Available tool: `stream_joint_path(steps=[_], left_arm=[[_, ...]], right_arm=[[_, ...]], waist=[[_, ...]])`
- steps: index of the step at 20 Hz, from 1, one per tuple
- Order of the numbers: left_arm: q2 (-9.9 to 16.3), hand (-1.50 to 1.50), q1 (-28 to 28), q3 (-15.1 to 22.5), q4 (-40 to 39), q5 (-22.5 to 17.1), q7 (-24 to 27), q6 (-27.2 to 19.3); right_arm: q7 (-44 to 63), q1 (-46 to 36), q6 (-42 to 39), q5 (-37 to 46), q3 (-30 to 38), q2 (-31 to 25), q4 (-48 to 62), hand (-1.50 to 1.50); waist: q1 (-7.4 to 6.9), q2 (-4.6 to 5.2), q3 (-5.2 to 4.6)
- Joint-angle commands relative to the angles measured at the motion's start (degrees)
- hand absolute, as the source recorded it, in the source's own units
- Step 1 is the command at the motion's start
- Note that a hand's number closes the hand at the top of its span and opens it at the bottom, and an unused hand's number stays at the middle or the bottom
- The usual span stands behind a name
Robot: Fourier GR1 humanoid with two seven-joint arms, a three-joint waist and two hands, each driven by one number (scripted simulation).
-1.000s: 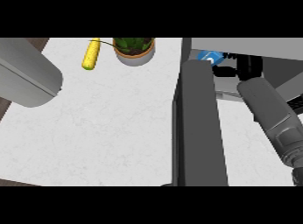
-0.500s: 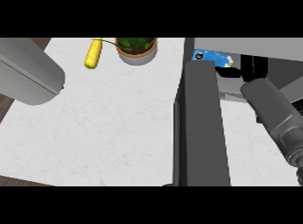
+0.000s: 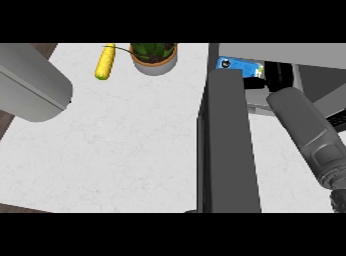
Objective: Pick up the milk, place it into the microwave and close the microwave
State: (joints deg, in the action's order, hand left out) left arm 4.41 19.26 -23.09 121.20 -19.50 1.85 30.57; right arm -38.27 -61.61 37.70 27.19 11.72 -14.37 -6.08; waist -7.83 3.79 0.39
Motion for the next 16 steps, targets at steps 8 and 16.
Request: stream_joint_path(steps=[8,16], left_arm=[[-1.4,-1.50,-1.2,5.9,-2.5,2.7,1.9,3.9],[-3.8,1.50,-3.0,11.2,-1.9,5.2,-0.3,3.1]], right_arm=[[-10.0,3.5,-16.2,-8.6,7.7,2.0,-1.5,-1.50],[-11.2,6.2,-26.4,-12.2,10.8,2.8,-0.1,-1.50]], waist=[[2.38,-1.02,-0.05],[4.50,-2.25,-0.20]])
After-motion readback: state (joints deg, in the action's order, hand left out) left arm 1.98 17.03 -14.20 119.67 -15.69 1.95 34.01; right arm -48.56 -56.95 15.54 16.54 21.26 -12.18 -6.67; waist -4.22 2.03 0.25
